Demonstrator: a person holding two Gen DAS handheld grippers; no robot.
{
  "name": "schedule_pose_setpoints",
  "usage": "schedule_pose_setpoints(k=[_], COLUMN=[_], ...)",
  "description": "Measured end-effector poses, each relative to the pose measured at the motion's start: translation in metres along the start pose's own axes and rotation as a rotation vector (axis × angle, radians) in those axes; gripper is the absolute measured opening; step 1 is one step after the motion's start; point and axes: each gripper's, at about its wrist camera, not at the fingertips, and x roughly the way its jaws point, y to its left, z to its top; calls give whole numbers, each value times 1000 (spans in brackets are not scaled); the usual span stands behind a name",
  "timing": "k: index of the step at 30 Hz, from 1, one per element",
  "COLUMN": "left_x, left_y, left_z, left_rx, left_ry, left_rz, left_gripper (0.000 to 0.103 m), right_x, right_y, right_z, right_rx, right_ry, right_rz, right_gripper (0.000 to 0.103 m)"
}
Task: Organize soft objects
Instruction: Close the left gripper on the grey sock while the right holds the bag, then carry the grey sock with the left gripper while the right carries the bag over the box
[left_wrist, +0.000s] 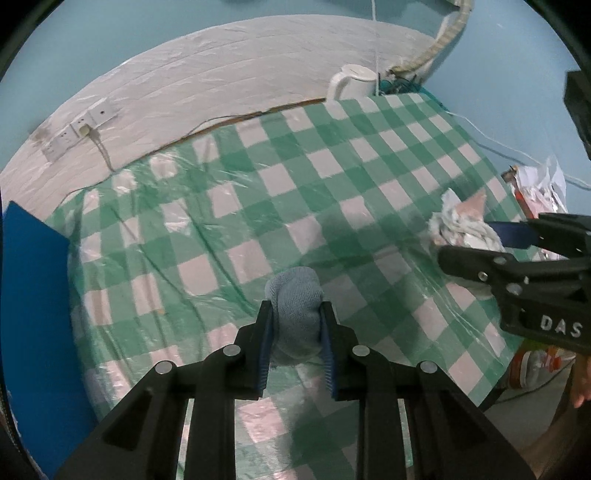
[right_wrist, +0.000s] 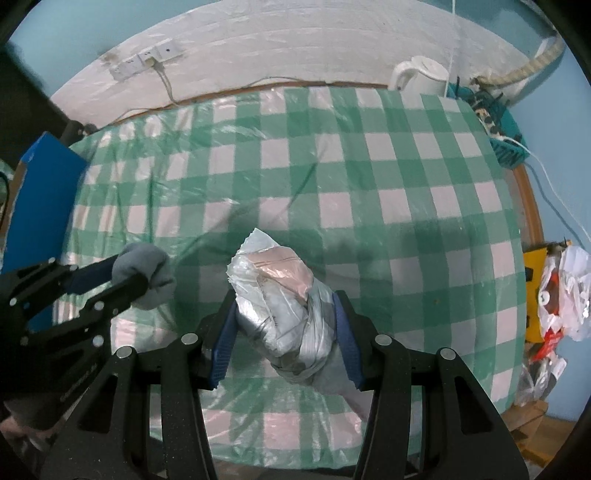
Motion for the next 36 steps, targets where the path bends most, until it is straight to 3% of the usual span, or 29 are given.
schedule_pose_setpoints(k=[19, 36], left_x=[-44, -94], left_y=[40, 91], left_z=[2, -22], left_rx=[-56, -106], left_ry=[-77, -132], left_rz=[80, 140], left_gripper=[24, 24], right_x=[-42, -58], right_y=[51, 115], right_z=[12, 20], right_rx=[-91, -197], right_ry=[-94, -125], right_rz=[46, 102], right_gripper=[50, 50])
